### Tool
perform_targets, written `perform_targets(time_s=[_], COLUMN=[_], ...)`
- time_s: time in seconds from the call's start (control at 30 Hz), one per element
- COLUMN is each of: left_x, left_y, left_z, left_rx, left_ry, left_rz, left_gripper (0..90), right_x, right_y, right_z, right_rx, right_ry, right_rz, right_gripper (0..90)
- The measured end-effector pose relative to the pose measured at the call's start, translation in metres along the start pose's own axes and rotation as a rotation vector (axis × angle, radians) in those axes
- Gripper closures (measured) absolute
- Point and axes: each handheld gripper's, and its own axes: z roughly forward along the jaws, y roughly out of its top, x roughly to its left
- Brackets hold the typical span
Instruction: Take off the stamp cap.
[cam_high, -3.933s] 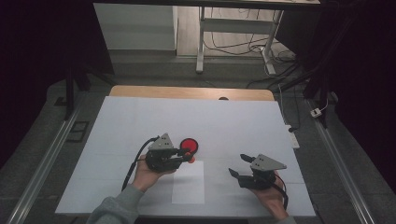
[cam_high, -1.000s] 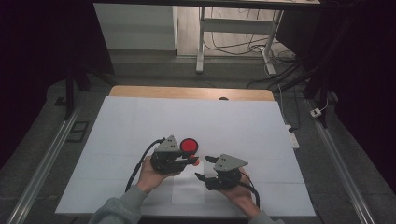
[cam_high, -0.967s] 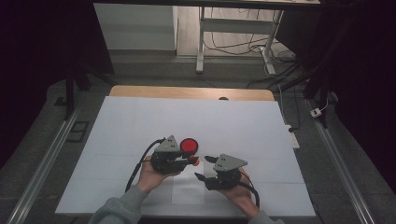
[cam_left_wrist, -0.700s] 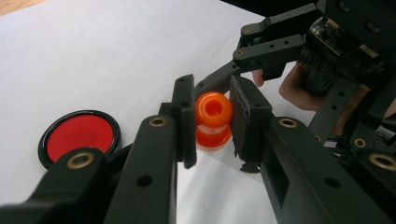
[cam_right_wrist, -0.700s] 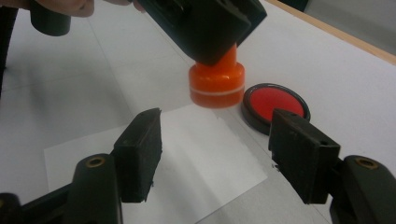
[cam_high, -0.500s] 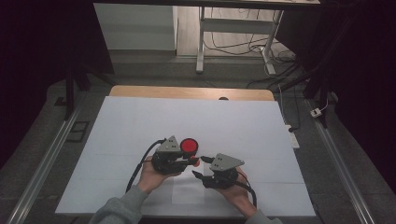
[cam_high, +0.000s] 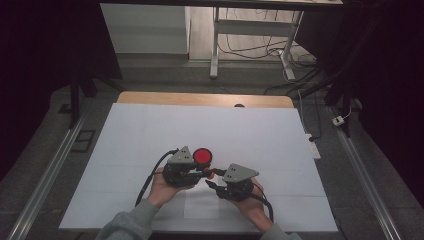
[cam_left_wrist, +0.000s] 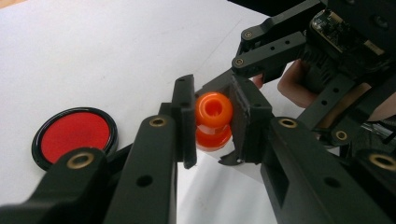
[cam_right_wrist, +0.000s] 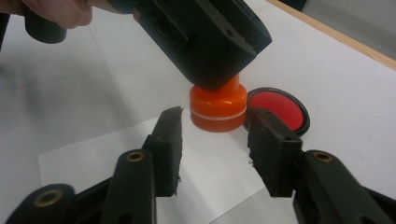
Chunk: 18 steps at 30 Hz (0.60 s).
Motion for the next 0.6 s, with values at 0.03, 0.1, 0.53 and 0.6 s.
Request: perform_targets(time_s=[0.03, 0.1, 0.53, 0.6], left_x=[-0.0001, 0.0000, -0.0006, -0.0008], left_y=[-0.0001, -0.0001, -0.0005, -0.0005], left_z=[0.0002, 0.0004, 0.0008, 0.0006], left_rx=[0.000, 0.002, -0.001, -0.004], left_ry=[0.000, -0.001, 0.006, 0.009], left_rz=[0.000, 0.002, 0.003, 0.006], left_gripper=[72.4, 72.4, 72.5, 72.6], right_x=[-0.0001, -0.0001, -0.0003, -0.0001], right_y=[0.0003, 0.0006, 0.0012, 0.0013], right_z=[-0.0002, 0.0001, 0.0010, 0.0010], right_rx=[0.005, 0.004, 0.010, 0.005], right_ry=[0.001, 0.001, -0.001, -0.006], right_rz=[-0.002, 0.000, -0.002, -0.007], right_gripper=[56.4, 58.7, 63.6, 64.0])
